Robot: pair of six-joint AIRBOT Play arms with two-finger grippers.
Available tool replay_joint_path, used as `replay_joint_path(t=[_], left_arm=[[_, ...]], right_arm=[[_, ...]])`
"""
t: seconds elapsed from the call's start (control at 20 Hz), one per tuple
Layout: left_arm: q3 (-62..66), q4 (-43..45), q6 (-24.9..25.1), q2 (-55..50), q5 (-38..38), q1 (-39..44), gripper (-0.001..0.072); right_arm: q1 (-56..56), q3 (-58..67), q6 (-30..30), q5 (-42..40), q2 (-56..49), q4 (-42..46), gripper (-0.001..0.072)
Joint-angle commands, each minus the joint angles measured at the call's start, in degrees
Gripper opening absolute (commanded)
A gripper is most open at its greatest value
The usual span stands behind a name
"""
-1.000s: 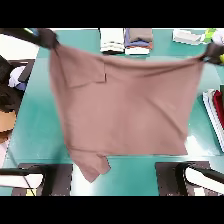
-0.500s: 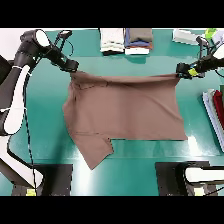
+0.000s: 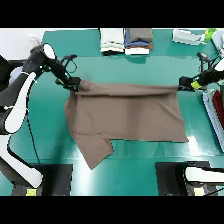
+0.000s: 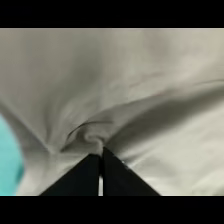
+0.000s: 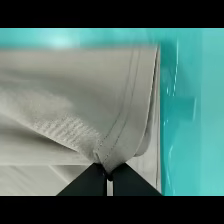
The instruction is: Fold the shirts.
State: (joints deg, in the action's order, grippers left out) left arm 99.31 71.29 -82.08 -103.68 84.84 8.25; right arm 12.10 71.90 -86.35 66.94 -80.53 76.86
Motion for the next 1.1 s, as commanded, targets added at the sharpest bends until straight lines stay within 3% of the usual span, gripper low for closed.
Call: replay_joint_path(t=[0.0,0.15,0.2,0.25,0.3,0.5,0.7,0.75,0.8,1.05], left_arm=[[-5.55,-3.58,-0.42,-0.04,-2.47,0.04,0.0026],[-5.51,-3.37,-0.44,0.04,-2.14,0.04,0.0027],[-5.35,-3.37,-0.94,0.33,-1.68,0.04,0.0029],[-5.35,-3.37,-1.14,1.05,-1.64,0.04,0.0201],[-5.35,-3.23,-1.90,2.32,-1.75,0.04,0.0411],[-6.05,0.66,-3.43,11.72,-1.64,0.04,0.0415],[-17.29,1.81,-5.09,25.90,-4.48,0.04,0.0414],[-21.27,1.81,-5.70,29.03,-5.29,0.04,0.0414],[-25.92,1.79,-6.58,32.22,-5.92,0.04,0.0414],[-47.36,1.79,-8.13,41.53,-11.47,0.04,0.0414]], right_arm=[[-0.31,-5.99,0.39,-1.14,0.35,-0.35,0.0014],[-0.31,-6.97,0.44,-0.92,0.37,-0.35,0.0019],[-0.31,-6.91,0.42,-0.90,0.59,-0.52,0.0092],[-0.31,-6.91,0.42,-1.11,1.09,-0.85,0.0316],[-0.31,-6.91,0.44,-1.44,1.88,-0.83,0.0382],[1.03,-7.04,0.55,1.97,8.72,2.97,0.0381],[5.57,-14.69,0.55,8.81,18.40,8.41,0.0389],[7.28,-18.10,0.52,9.38,20.92,8.24,0.0470],[8.63,-21.40,0.50,9.81,23.04,8.24,0.0595],[11.67,-36.61,0.26,11.17,28.39,8.22,0.0600]])
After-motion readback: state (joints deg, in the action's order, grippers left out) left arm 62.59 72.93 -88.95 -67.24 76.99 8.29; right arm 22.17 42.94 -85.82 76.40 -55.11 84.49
